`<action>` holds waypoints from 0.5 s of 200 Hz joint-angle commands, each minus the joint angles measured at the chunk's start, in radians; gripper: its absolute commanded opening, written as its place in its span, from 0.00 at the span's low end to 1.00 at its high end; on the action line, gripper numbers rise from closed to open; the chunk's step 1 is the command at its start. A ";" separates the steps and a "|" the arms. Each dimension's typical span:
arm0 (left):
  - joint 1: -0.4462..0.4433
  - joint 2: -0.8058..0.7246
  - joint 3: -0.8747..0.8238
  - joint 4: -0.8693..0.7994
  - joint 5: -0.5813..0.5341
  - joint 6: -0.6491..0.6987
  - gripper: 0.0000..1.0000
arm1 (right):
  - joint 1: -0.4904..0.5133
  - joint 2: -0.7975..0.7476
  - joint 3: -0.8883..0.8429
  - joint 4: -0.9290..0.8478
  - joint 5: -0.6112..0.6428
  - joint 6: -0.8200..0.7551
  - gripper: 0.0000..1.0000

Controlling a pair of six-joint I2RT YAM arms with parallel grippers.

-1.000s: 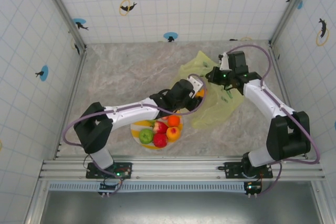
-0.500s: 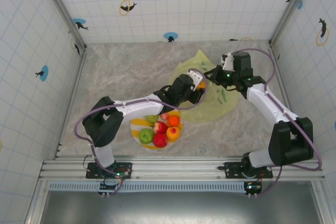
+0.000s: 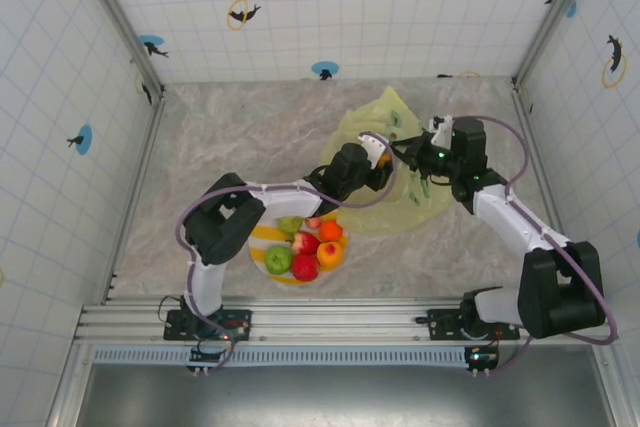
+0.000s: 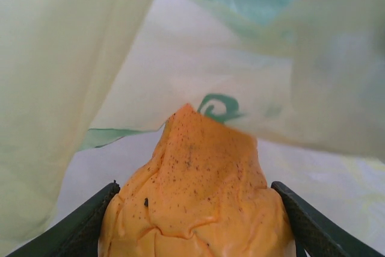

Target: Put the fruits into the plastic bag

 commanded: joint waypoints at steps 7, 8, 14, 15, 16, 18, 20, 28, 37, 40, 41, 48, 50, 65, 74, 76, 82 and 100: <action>-0.001 0.083 0.013 0.103 0.025 -0.022 0.59 | 0.001 -0.011 -0.058 0.191 -0.037 0.122 0.03; -0.001 0.085 0.014 0.104 0.025 -0.022 0.60 | 0.000 -0.010 -0.059 0.192 -0.038 0.123 0.03; -0.002 0.096 0.019 0.108 0.019 -0.025 0.61 | -0.001 -0.007 -0.064 0.200 -0.041 0.130 0.03; -0.001 0.097 0.020 0.109 0.019 -0.025 0.61 | -0.001 -0.006 -0.065 0.201 -0.042 0.130 0.03; -0.001 0.099 0.023 0.109 0.019 -0.025 0.61 | -0.001 -0.004 -0.065 0.203 -0.043 0.131 0.03; -0.002 0.101 0.025 0.109 0.018 -0.026 0.62 | -0.002 -0.004 -0.066 0.204 -0.044 0.132 0.03; -0.001 0.104 0.027 0.109 0.015 -0.026 0.62 | -0.002 -0.002 -0.066 0.205 -0.045 0.132 0.03; -0.002 0.112 0.033 0.109 0.008 -0.026 0.65 | -0.004 0.002 -0.069 0.208 -0.048 0.132 0.03; -0.001 0.113 0.034 0.110 0.002 -0.026 0.67 | -0.008 0.007 -0.072 0.210 -0.051 0.131 0.03; -0.001 0.113 0.034 0.107 0.001 -0.026 0.68 | -0.010 0.009 -0.074 0.212 -0.051 0.130 0.03; -0.001 0.113 0.034 0.107 0.001 -0.026 0.68 | -0.011 0.009 -0.075 0.212 -0.052 0.130 0.03; -0.001 0.109 0.034 0.100 0.000 -0.022 0.71 | -0.017 0.012 -0.078 0.212 -0.054 0.128 0.02; -0.001 0.107 0.034 0.097 0.000 -0.022 0.72 | -0.019 0.012 -0.079 0.212 -0.054 0.127 0.02; -0.001 0.090 0.024 0.075 0.002 -0.016 0.77 | -0.035 0.016 -0.090 0.215 -0.061 0.123 0.02; -0.001 0.073 0.014 0.064 0.006 -0.015 0.79 | -0.044 0.018 -0.099 0.219 -0.063 0.121 0.02; -0.001 0.070 0.010 0.062 0.008 -0.015 0.79 | -0.046 0.019 -0.101 0.218 -0.063 0.119 0.03; -0.001 0.058 0.001 0.057 0.012 -0.013 0.81 | -0.051 0.022 -0.107 0.221 -0.065 0.119 0.03; -0.001 0.029 -0.019 0.035 0.030 -0.008 0.83 | -0.063 0.028 -0.119 0.234 -0.072 0.119 0.02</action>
